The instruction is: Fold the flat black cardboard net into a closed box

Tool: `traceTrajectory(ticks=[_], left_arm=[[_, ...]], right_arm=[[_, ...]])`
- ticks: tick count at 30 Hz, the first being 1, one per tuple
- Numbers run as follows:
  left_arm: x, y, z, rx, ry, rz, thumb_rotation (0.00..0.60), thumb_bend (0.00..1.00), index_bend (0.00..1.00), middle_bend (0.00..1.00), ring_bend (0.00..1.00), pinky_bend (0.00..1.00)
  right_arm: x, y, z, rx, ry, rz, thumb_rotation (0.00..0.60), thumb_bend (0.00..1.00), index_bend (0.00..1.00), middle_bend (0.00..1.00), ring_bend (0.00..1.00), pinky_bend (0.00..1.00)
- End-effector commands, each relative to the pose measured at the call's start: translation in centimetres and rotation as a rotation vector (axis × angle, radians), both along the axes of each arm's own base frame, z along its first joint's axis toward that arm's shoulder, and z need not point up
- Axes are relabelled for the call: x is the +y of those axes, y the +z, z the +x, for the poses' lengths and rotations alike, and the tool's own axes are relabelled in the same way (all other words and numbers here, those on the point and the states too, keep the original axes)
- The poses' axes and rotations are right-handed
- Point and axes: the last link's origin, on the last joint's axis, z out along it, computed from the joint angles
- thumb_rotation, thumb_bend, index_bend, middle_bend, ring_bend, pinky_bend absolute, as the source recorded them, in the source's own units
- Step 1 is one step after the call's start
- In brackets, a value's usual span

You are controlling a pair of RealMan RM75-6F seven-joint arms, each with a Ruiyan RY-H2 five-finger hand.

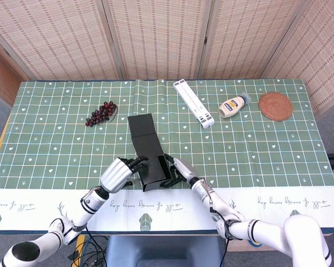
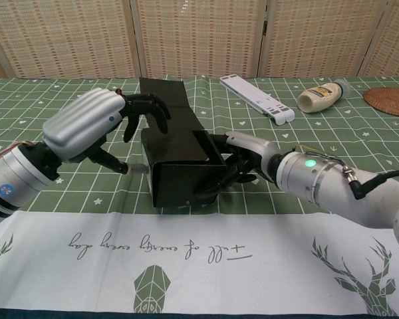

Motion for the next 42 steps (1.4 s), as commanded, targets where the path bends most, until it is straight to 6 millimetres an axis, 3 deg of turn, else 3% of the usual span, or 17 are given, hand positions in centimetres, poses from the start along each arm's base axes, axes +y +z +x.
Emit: traceTrajectory(ticks=[1, 17, 33, 36, 42], left_arm=[[0.0, -0.4, 0.1, 0.007, -0.003, -0.012, 0.600, 0.10, 0.43, 0.33, 0.64, 0.90], [0.4, -1.6, 0.1, 0.099, -0.010, -0.047, 0.600, 0.10, 0.46, 0.33, 0.65, 0.90], [0.0, -2.4, 0.0, 0.155, -0.016, -0.104, 0.600, 0.10, 0.52, 0.42, 0.65, 0.90], [-0.9, -2.2, -1.3, 0.166, -0.010, -0.111, 0.600, 0.10, 0.53, 0.43, 0.65, 0.90], [-0.8, -2.3, -1.2, 0.187, -0.031, -0.110, 0.600, 0.10, 0.55, 0.44, 0.65, 0.89]], right_arm=[[0.0, -0.1, 0.0, 0.003, 0.000, -0.002, 0.600, 0.07, 0.38, 0.46, 0.76, 1.00], [0.1, -0.6, -0.1, 0.022, 0.005, 0.009, 0.600, 0.07, 0.38, 0.45, 0.76, 1.00], [0.6, -1.1, -0.4, 0.040, 0.008, 0.019, 0.600, 0.07, 0.38, 0.45, 0.76, 1.00], [0.7, -1.0, -0.5, 0.038, 0.004, 0.020, 0.600, 0.07, 0.38, 0.45, 0.76, 1.00], [0.9, -0.9, -0.6, 0.040, 0.005, 0.023, 0.600, 0.07, 0.38, 0.45, 0.76, 1.00]])
